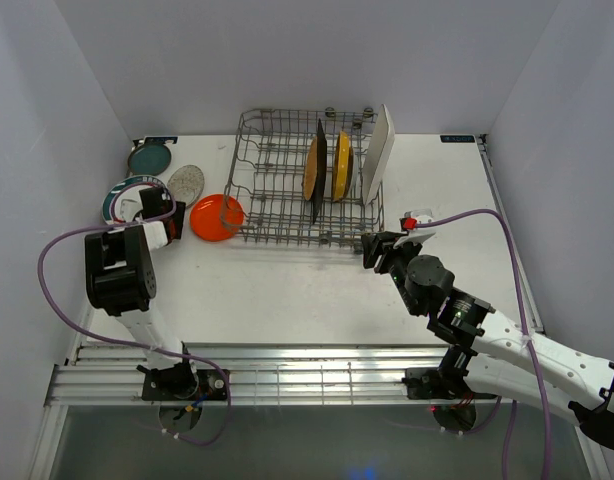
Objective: Load the plates into the dish rack
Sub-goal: Pick up the plate at the center of the board.
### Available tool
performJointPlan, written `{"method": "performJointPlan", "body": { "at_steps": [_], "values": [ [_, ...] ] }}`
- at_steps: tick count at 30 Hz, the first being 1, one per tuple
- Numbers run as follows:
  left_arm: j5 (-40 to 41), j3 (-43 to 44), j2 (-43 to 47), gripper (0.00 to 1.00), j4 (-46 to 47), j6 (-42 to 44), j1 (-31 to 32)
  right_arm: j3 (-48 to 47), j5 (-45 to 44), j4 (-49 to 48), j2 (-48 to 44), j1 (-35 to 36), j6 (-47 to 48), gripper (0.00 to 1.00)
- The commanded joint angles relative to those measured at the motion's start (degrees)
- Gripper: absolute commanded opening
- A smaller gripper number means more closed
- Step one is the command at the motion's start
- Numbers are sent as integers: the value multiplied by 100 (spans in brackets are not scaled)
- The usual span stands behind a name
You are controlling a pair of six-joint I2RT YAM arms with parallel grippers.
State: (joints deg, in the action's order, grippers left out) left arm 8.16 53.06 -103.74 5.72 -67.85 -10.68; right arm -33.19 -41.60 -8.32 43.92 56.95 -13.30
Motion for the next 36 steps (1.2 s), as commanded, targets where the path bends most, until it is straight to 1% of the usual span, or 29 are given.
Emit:
{"method": "performJointPlan", "body": {
  "at_steps": [1, 7, 16, 19, 22, 23, 24, 26, 27, 28, 31, 32, 33, 34, 36],
  "values": [
    [45, 240, -295, 65, -88, -307, -5, 14, 12, -320, -85, -17, -50, 60],
    [106, 363, -568, 64, -79, -492, -13, 32, 65, -337, -121, -17, -59, 60],
    [361, 793, -814, 64, -746, -729, -13, 58, 82, -346, -200, -17, -59, 60],
    [414, 1083, -1042, 64, -1054, -817, -13, 85, 109, -372, -270, -17, -59, 60],
    [388, 1566, -1393, 64, -1449, -791, -13, 111, 126, -364, -340, -17, -67, 59],
    [379, 1724, -1499, 64, -1755, -773, -13, 128, 144, -364, -375, -17, -67, 60],
    [379, 2013, -1595, 64, -1862, -703, -13, 137, 153, -372, -393, -17, -76, 59],
    [388, 2217, -1833, 62, -2178, -659, -13, 155, 153, -372, -419, -17, -76, 59],
    [396, 2296, -1895, 60, -2206, -668, -13, 155, 153, -372, -419, -17, -76, 60],
    [388, 2288, -1913, 52, -2198, -668, -5, 155, 153, -381, -428, -17, -76, 59],
    [397, 2174, -1922, 49, -2180, -781, -13, 172, 170, -381, -428, -17, -85, 60],
    [379, 2122, -1878, 42, -2076, -773, -13, 164, 179, -390, -428, -17, -85, 60],
    [362, 2086, -1869, 39, -2031, -764, -13, 164, 179, -381, -428, -17, -85, 60],
    [353, 2034, -1851, 38, -2004, -782, -13, 172, 188, -390, -428, -17, -85, 59],
    [300, 2042, -1851, 28, -1934, -730, -13, 181, 197, -390, -437, -17, -85, 60]
  ]
}}
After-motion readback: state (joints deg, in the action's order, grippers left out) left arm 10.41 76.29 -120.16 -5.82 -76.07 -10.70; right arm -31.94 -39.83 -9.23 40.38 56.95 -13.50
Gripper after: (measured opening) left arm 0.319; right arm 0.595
